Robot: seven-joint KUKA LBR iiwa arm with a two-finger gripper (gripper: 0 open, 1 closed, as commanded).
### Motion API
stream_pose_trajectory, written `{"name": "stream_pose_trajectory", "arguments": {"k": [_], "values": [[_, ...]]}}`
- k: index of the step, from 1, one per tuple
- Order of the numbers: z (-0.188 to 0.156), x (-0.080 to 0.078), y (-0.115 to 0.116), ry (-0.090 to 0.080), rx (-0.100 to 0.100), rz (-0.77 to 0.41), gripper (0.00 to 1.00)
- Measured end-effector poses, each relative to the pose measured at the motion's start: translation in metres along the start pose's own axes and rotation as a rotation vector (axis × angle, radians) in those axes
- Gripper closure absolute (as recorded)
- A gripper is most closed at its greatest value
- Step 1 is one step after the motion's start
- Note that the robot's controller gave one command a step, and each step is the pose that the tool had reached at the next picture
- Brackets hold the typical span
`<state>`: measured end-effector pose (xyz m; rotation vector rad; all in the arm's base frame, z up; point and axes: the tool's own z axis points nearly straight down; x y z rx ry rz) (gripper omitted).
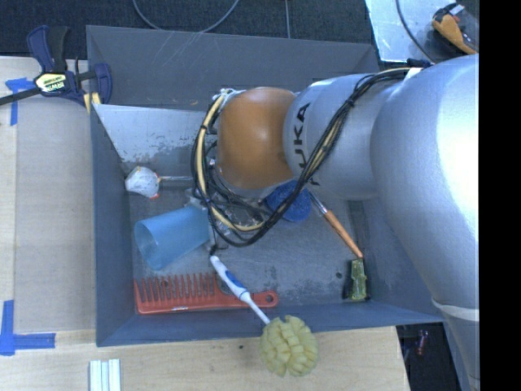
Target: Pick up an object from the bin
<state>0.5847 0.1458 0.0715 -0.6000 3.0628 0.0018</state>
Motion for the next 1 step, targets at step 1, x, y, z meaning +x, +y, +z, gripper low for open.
{"name": "stream_pose_trajectory", "arguments": {"k": [1], "values": [[-0.0001, 0.0000, 0.0001, 0.000, 0.000, 0.001, 1.00]]}}
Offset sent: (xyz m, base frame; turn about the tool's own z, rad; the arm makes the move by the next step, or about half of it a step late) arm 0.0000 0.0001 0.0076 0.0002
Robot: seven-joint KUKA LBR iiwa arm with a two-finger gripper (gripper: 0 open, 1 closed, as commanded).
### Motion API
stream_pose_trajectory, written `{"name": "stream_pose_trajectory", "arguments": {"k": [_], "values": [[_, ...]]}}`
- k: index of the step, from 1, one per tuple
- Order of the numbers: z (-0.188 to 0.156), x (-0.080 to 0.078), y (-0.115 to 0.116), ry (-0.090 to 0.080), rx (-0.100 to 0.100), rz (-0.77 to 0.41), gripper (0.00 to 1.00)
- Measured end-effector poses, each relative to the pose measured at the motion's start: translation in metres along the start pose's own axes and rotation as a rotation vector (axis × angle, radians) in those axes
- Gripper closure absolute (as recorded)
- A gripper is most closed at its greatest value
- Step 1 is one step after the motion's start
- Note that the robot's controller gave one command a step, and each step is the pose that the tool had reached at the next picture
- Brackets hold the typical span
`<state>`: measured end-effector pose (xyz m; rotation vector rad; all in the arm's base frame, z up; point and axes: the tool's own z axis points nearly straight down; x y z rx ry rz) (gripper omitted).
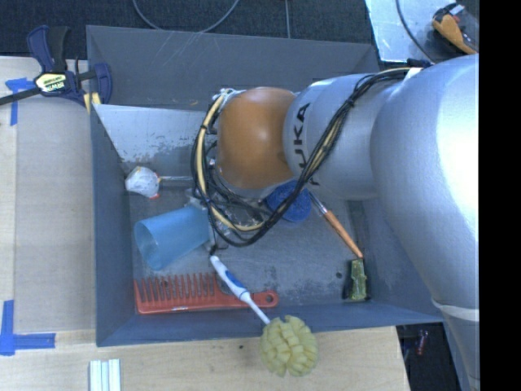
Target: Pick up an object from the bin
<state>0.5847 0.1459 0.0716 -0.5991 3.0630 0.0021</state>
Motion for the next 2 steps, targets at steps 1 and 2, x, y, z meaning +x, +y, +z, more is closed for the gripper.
{"name": "stream_pose_trajectory", "arguments": {"k": [1, 2], "values": [[-0.004, 0.000, 0.000, -0.001, 0.000, 0.001, 1.00], [-0.030, 0.000, 0.000, 0.000, 0.000, 0.002, 1.00]]}}
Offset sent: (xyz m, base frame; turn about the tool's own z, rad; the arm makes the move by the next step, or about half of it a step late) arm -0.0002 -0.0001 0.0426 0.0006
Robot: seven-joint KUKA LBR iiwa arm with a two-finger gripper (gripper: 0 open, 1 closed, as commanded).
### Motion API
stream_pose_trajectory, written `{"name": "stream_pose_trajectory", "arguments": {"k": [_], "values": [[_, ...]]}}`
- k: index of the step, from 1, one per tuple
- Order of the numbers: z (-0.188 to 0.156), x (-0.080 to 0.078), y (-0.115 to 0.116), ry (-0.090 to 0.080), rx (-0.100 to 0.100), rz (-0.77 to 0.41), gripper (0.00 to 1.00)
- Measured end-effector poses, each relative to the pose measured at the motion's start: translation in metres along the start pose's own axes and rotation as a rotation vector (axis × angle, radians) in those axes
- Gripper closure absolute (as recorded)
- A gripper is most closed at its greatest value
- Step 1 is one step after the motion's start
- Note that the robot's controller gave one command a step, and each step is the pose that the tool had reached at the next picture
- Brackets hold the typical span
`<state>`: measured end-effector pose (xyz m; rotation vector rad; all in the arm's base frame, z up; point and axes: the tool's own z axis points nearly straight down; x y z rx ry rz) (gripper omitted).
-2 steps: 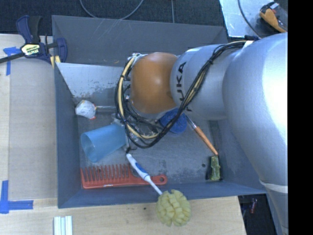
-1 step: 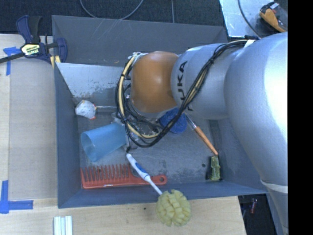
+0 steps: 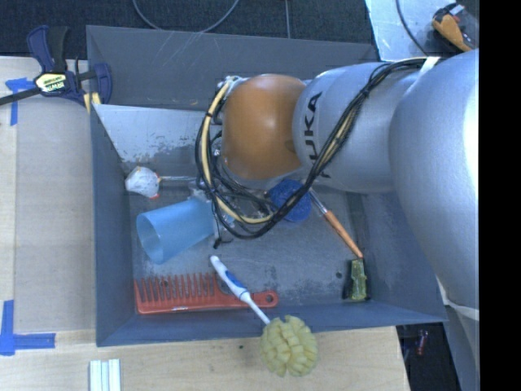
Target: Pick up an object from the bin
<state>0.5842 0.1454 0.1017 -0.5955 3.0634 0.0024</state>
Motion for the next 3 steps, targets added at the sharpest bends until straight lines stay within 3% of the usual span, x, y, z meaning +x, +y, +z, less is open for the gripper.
{"name": "stream_pose_trajectory", "arguments": {"k": [2, 3], "values": [[-0.052, -0.001, 0.000, 0.002, 0.000, 0.001, 1.00], [-0.072, -0.003, -0.001, -0.008, 0.002, 0.003, 1.00]]}}
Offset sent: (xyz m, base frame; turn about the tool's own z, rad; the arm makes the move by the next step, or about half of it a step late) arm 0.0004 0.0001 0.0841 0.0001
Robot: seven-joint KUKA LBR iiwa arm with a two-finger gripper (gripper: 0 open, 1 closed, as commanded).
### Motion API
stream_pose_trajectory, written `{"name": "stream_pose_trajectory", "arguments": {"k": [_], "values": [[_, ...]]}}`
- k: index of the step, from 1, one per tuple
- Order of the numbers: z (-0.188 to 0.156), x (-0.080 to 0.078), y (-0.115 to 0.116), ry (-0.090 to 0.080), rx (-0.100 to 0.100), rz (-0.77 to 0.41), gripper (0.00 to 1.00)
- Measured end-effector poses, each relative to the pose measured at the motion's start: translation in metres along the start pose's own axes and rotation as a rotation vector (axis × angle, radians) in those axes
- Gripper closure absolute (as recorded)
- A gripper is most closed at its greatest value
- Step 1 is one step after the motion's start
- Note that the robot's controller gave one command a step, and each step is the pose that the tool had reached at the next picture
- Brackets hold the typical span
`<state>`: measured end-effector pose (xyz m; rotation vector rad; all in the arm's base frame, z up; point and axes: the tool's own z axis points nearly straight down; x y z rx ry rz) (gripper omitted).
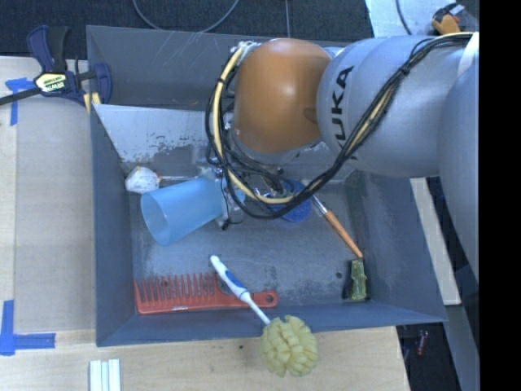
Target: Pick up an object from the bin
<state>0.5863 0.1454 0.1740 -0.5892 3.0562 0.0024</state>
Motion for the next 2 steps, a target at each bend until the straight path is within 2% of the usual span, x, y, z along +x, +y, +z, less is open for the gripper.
{"name": "stream_pose_trajectory", "arguments": {"k": [2], "values": [[-0.0128, -0.0001, -0.0003, -0.001, 0.000, 0.003, 1.00]]}}
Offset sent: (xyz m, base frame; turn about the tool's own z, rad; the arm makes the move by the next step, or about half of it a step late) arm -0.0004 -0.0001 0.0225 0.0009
